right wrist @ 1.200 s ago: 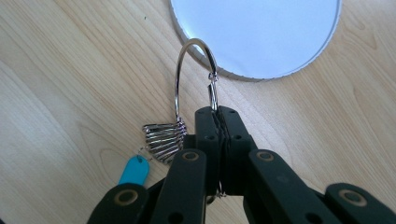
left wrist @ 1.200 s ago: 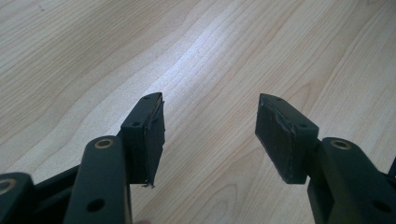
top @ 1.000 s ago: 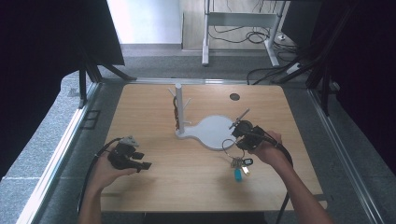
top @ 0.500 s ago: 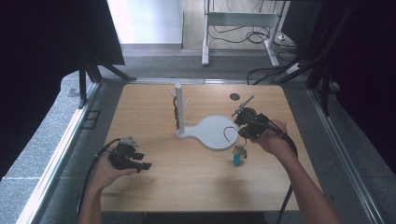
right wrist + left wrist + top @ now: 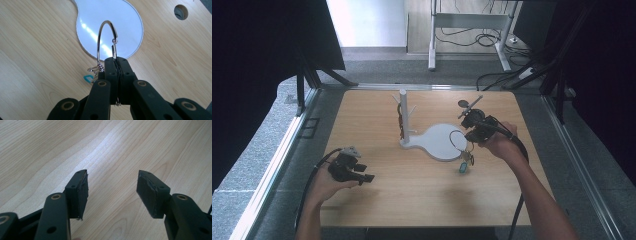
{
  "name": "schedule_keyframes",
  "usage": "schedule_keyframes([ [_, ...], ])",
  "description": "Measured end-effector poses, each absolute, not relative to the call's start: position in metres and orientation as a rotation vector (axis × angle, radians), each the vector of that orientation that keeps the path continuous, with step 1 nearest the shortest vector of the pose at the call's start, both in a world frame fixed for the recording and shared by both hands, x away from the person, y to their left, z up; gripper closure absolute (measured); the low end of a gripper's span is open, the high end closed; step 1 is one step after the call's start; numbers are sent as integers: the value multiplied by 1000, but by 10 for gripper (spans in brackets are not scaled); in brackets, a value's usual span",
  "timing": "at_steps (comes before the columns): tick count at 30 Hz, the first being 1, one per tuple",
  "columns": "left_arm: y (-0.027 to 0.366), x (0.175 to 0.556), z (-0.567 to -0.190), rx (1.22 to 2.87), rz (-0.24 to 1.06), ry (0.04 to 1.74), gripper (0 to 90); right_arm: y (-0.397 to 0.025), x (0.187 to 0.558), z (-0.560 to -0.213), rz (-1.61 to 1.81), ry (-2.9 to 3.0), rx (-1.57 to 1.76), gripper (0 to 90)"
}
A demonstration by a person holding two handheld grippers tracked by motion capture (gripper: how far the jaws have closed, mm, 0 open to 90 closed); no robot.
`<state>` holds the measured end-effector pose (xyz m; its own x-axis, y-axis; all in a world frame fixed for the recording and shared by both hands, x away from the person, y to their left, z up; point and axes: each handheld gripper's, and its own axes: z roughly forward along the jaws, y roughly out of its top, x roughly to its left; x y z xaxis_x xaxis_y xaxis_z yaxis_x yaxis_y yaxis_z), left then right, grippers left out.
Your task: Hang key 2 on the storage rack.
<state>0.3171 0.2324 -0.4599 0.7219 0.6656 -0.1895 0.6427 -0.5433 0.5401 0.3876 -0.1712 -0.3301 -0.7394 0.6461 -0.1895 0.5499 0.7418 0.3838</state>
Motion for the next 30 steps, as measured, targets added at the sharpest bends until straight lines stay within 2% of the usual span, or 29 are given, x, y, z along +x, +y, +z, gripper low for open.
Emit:
schedule_keyframes([
  [15,237,317,-459,2308,45,997,433,-161,412,-295,513,2574,941,881],
  [30,238,317,-459,2310,43,996,433,-142,435,-292,515,2558,927,881],
])
